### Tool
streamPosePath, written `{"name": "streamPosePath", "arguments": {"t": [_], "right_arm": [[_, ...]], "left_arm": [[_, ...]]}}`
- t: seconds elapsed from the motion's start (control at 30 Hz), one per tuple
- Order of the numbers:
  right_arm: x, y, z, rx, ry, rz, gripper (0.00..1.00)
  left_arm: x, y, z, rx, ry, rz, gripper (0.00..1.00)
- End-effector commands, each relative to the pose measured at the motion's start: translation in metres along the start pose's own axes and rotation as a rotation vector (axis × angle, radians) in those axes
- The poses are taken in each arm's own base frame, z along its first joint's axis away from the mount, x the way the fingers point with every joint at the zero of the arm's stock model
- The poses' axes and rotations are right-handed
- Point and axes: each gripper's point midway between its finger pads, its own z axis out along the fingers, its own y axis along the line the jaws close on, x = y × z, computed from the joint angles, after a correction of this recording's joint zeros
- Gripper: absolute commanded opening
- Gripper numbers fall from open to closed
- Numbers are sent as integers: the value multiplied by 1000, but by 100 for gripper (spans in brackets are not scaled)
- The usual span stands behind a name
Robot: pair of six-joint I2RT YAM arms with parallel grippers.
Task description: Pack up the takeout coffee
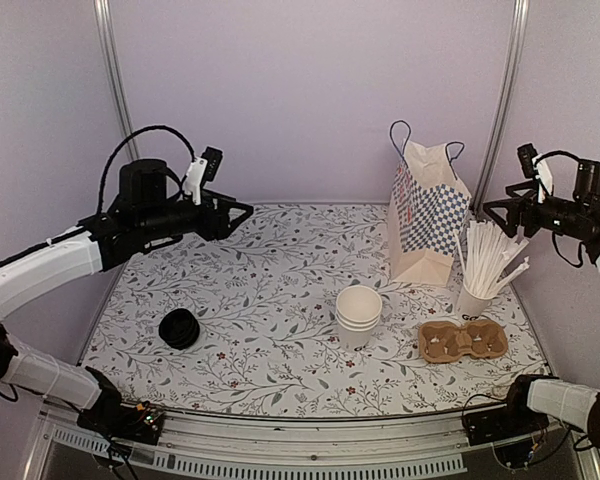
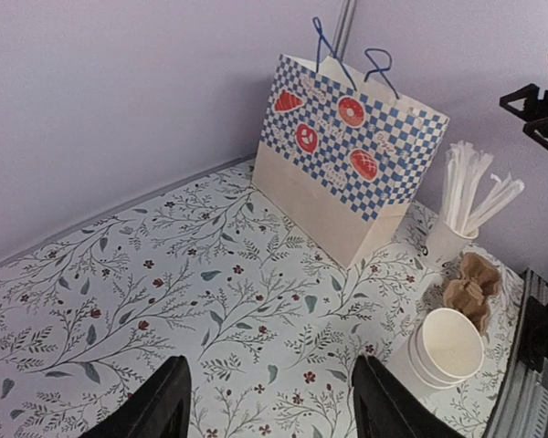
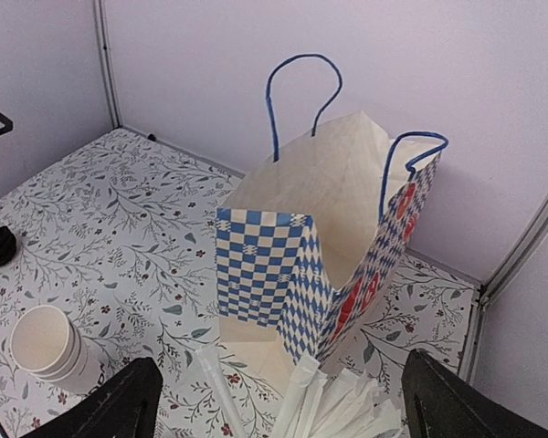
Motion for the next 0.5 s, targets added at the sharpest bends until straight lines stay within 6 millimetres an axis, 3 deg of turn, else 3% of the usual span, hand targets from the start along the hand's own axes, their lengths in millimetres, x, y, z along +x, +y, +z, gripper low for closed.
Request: {"name": "streamPosePath", "arguments": {"t": [0.0,0.13,0.3,0.47], "right_arm": [[5,51,2,-204,36,-70,91],[14,91,11,-326,62,-173,76],[32,146,17,-517,148,-324,63],[58,200,25,-706,258,-507,54]], "left_arm": [[5,-43,10,132,91,-64,60],[23,-77,24,194,206,-45,56],[51,-117,37,270,312,-7,59],[79,-131,43,277,375,-35,69]]}}
